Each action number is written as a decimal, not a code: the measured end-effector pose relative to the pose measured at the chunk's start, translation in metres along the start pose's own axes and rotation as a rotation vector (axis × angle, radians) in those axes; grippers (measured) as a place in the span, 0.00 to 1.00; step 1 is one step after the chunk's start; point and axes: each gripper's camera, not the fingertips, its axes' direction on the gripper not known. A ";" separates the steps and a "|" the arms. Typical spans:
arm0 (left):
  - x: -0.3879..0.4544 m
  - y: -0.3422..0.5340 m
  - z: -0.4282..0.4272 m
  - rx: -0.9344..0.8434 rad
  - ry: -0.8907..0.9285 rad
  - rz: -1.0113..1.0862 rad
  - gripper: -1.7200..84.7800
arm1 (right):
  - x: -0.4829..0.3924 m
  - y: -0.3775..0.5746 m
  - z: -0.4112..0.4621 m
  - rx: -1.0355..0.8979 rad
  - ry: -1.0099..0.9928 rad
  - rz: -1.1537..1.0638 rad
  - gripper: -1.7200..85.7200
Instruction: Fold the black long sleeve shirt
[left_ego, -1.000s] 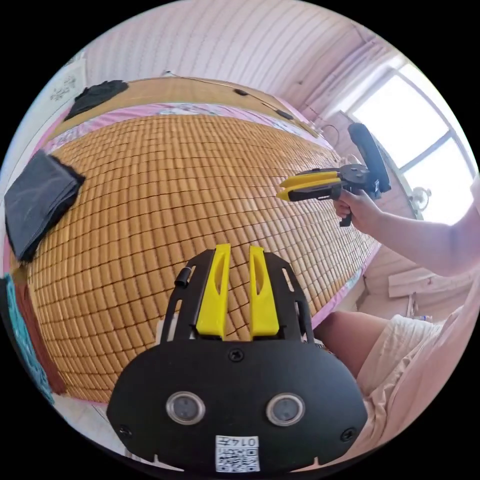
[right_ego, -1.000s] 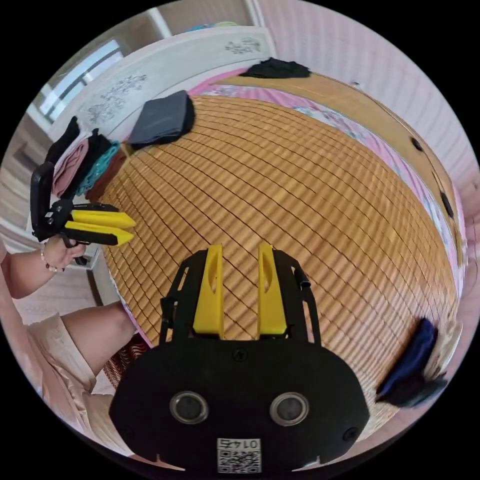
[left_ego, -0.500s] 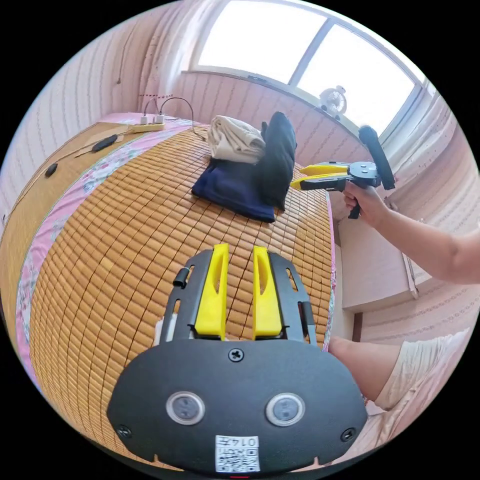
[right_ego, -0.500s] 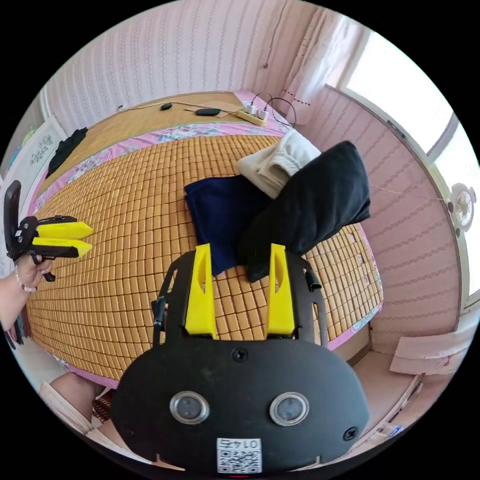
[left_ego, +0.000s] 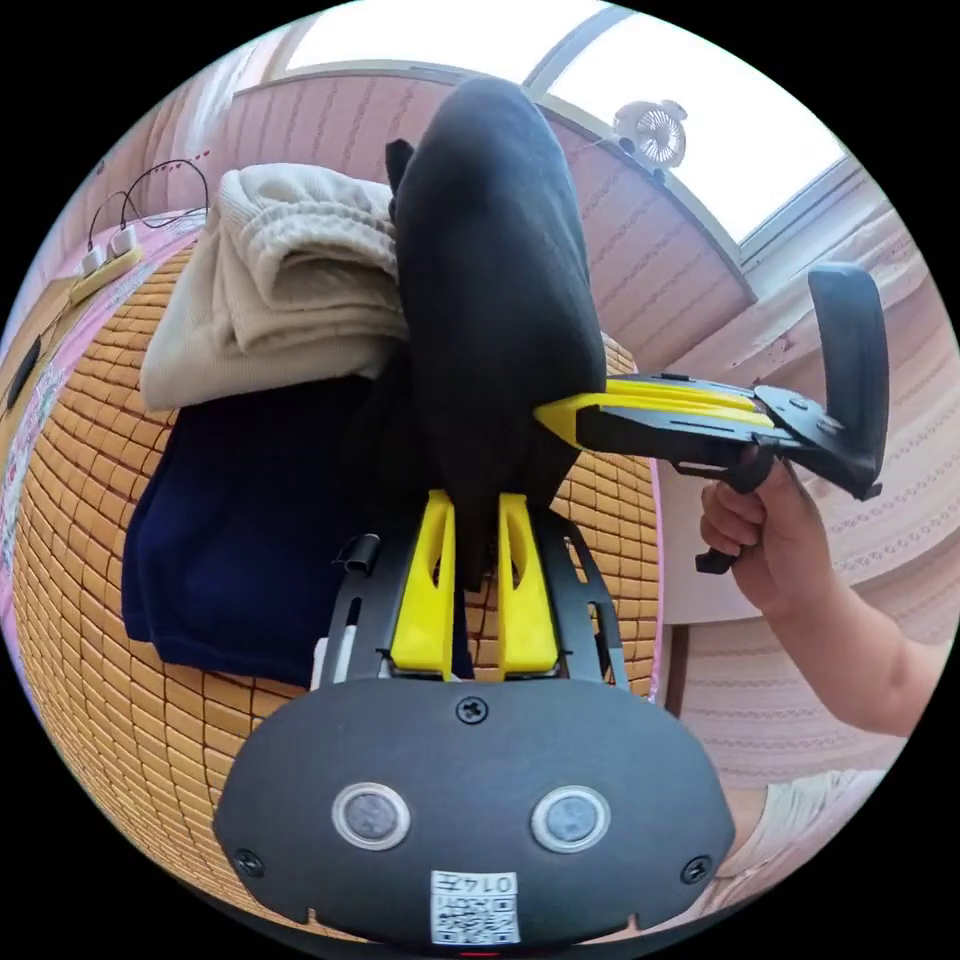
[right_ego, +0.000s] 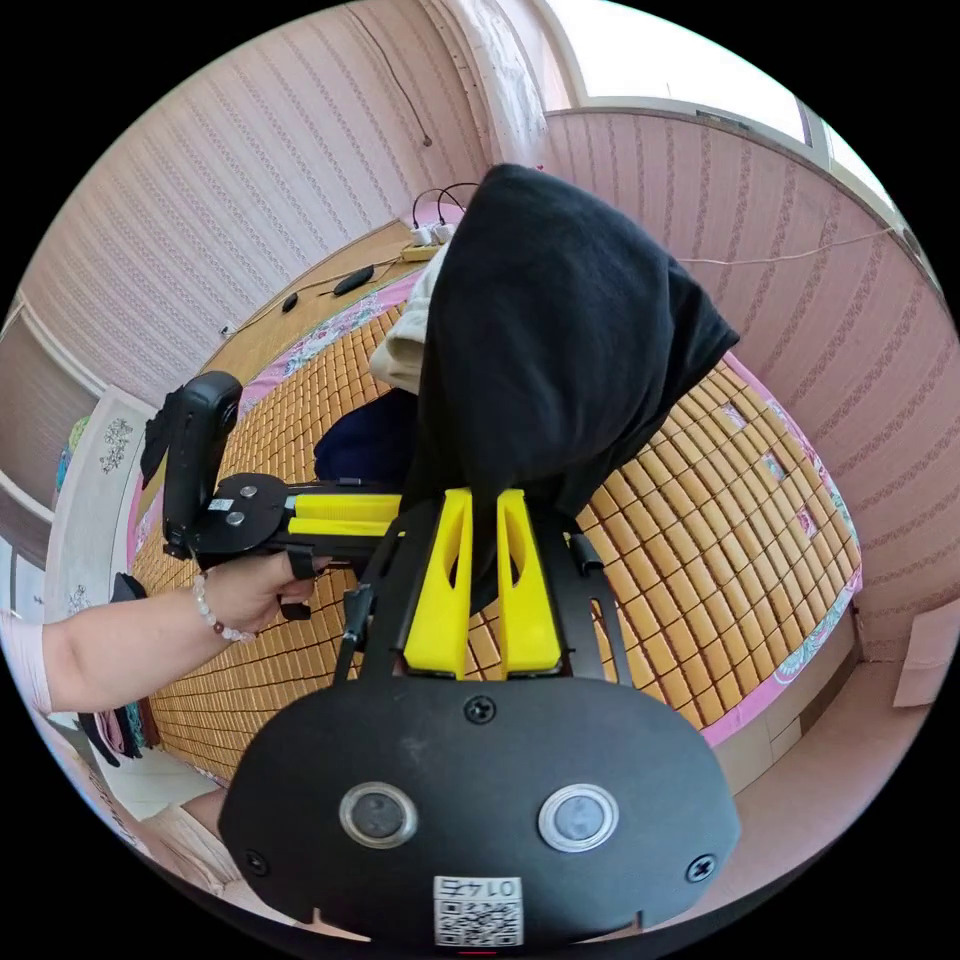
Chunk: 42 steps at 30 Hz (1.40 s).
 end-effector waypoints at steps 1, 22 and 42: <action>0.003 0.011 -0.017 0.055 0.020 0.000 0.07 | -0.007 0.006 -0.022 0.035 -0.008 -0.036 0.06; 0.075 0.466 -0.304 0.216 -0.180 -0.351 0.08 | -0.349 0.205 -0.079 -0.194 -0.719 -0.401 0.04; 0.123 0.628 -0.249 0.322 -0.387 -0.797 0.11 | -0.485 0.398 -0.027 -0.322 0.084 -0.935 0.03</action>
